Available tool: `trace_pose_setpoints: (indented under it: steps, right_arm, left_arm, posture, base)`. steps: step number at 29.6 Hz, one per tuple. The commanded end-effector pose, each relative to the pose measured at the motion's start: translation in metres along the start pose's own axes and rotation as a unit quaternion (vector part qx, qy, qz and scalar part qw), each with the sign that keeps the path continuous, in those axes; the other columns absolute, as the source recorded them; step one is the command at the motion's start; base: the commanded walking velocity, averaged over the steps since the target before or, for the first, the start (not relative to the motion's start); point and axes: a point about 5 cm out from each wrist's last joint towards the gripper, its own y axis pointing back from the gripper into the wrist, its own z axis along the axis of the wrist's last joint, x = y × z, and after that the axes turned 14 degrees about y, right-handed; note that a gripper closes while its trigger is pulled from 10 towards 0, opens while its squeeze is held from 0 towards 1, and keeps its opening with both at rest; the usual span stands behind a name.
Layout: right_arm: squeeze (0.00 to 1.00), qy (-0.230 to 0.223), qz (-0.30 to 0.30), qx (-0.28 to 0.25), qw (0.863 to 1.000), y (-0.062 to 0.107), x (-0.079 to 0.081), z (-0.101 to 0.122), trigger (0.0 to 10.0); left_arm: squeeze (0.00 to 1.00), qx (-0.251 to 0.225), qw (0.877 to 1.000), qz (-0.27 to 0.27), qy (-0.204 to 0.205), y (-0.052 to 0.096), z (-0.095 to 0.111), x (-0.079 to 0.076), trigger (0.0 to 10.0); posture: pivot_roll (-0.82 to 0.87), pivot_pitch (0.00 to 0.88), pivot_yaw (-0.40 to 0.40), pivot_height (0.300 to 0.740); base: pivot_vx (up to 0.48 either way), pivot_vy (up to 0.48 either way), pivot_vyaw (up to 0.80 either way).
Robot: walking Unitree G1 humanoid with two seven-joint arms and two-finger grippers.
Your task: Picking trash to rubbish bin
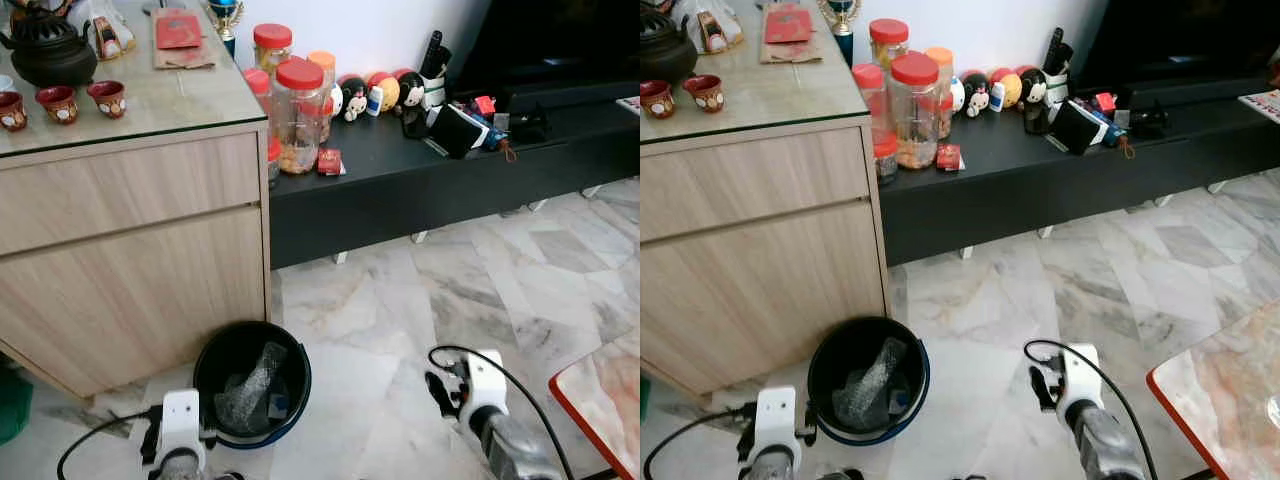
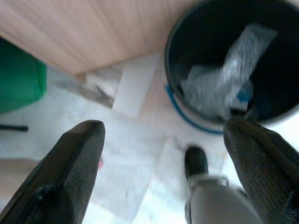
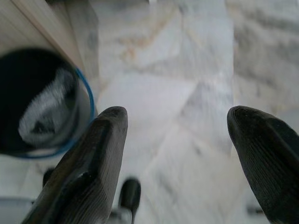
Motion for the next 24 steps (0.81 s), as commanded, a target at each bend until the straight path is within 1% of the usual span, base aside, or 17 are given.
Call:
trace_pose_setpoints:
  steps: [1,3,4,5,7,9,13,18,24]
  right_arm:
    - [0.00,-0.006,-0.006,0.022,1.000,0.004,-0.001,-0.012,10.0]
    - [0.00,-0.016,-0.009,0.034,0.999,0.007,0.002,-0.021,10.0]
    - [0.00,-0.016,-0.009,0.034,0.999,0.007,0.002,-0.021,10.0]
    - [0.00,-0.021,-0.016,0.043,0.999,0.009,0.002,-0.026,10.0]
    - [0.00,-0.027,-0.022,0.049,0.998,0.010,0.001,-0.029,10.0]
    - [0.00,-0.037,-0.031,0.059,0.997,0.011,0.000,-0.032,10.0]
    - [0.00,-0.049,-0.035,0.064,0.996,0.011,0.001,-0.034,10.0]
    - [0.00,-0.057,-0.036,0.062,0.996,0.010,0.005,-0.033,10.0]
    - [0.00,-0.062,-0.036,0.064,0.995,0.009,0.008,-0.034,10.0]
  left_arm:
    - [0.00,0.032,0.999,0.006,-0.002,0.005,-0.014,0.004,10.0]
    - [0.00,0.044,0.999,0.016,0.006,0.007,-0.020,0.009,10.0]
    - [0.00,0.044,0.999,0.016,0.006,0.007,-0.020,0.009,10.0]
    - [0.00,0.051,0.999,0.017,0.007,0.009,-0.024,0.010,10.0]
    - [0.00,0.056,0.998,0.015,0.005,0.010,-0.026,0.011,10.0]
    - [0.00,0.078,0.997,0.006,0.004,0.012,-0.033,0.010,10.0]
    - [0.00,0.096,0.995,-0.003,-0.010,0.015,-0.039,0.010,10.0]
    - [0.00,0.100,0.995,-0.004,-0.012,0.014,-0.039,0.012,10.0]
    - [0.00,0.097,0.995,-0.013,-0.012,0.011,-0.034,0.011,10.0]
  posture:
    - [-0.01,0.060,-0.093,0.740]
    - [0.00,0.052,-0.087,0.740]
    - [0.00,0.052,-0.087,0.740]
    - [0.00,0.050,-0.084,0.740]
    - [0.01,0.046,-0.081,0.740]
    - [0.01,0.028,-0.075,0.740]
    - [0.01,0.009,-0.066,0.740]
    - [0.01,0.000,-0.054,0.740]
    - [0.01,0.000,-0.054,0.740]
  base:
    - [0.000,0.000,0.00]
    - [0.000,0.000,0.00]
    - [0.000,0.000,0.00]
    - [0.000,0.000,0.00]
    - [0.000,0.000,0.00]
    - [0.000,0.000,0.00]
    - [0.000,0.000,0.00]
    - [0.000,0.000,0.00]
    - [0.000,0.000,0.00]
